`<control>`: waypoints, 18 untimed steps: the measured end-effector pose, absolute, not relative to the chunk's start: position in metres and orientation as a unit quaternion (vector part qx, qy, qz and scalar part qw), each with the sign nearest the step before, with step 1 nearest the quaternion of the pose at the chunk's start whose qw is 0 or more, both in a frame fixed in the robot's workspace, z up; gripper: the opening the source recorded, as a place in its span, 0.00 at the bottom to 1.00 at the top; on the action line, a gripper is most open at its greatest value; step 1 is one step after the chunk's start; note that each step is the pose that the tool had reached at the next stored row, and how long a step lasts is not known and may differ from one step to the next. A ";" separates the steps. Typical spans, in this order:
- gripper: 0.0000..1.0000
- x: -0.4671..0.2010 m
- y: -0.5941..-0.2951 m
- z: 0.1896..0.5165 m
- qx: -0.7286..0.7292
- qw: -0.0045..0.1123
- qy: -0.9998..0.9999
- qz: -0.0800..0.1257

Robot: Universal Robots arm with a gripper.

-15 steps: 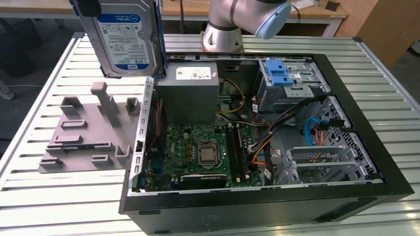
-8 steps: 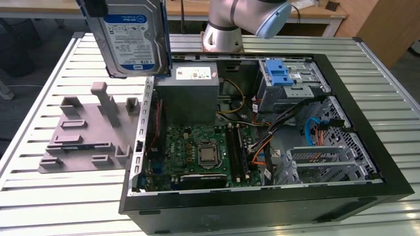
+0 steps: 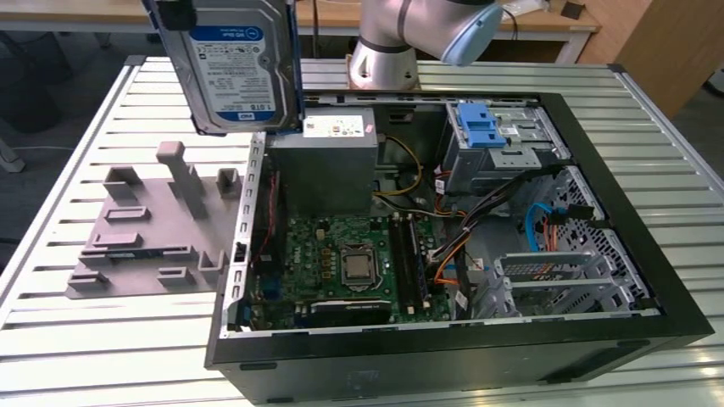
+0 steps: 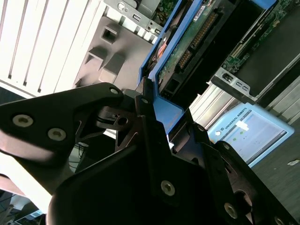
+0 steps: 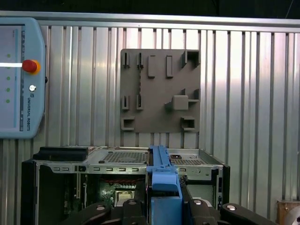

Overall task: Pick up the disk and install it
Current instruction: 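Pick up the disk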

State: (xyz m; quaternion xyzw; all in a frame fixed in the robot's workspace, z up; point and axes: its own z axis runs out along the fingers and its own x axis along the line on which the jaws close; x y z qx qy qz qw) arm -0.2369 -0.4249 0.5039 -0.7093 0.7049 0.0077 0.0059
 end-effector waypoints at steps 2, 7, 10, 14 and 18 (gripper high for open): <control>0.36 -0.235 -0.425 0.504 -0.709 0.006 0.705 0.008; 0.36 -0.229 -0.425 0.503 -0.709 0.006 0.705 0.008; 0.36 -0.226 -0.425 0.503 -0.709 0.006 0.705 0.008; 0.36 -0.220 -0.425 0.503 -0.709 0.006 0.705 0.008; 0.36 -0.216 -0.425 0.503 -0.709 0.006 0.705 0.008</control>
